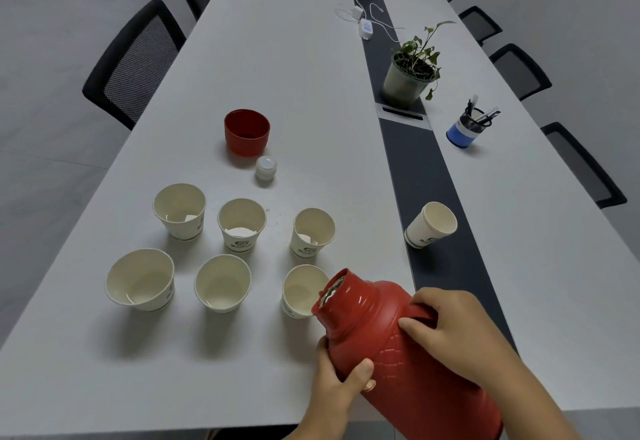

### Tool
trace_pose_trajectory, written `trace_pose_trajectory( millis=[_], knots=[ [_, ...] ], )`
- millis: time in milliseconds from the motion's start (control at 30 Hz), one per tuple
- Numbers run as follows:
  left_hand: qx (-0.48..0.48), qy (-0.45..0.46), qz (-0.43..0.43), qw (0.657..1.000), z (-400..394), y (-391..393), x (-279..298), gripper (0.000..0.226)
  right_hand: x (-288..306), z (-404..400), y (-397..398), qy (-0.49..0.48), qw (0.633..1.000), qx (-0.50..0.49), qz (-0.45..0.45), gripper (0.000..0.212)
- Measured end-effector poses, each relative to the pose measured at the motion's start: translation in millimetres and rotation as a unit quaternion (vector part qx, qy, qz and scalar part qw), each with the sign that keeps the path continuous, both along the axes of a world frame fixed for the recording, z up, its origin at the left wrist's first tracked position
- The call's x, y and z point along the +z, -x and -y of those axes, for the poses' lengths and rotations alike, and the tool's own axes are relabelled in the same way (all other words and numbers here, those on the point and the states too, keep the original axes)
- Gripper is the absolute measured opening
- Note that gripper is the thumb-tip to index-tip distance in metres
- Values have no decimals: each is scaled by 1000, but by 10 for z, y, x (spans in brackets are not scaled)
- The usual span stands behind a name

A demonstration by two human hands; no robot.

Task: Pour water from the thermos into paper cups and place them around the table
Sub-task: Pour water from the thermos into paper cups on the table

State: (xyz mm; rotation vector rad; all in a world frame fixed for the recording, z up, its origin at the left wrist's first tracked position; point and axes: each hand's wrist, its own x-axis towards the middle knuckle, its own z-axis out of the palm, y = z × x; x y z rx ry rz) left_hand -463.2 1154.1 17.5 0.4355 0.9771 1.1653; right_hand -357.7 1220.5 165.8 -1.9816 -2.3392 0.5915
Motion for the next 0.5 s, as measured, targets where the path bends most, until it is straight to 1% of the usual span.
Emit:
trace_pose_trajectory(
  millis=[100,200,500],
  knots=[
    [4,1,10,1000,-4,-8,3,70,8,-6,6,1,1000,-3,1,13],
    [1,-4,22,1000,5,-14,18,72,17,-8,6,1,1000,-3,3,13],
    [-3,-3,15,1000,26,6,-5,73,20,-5,40,6,1000,-5,3,14]
  ],
)
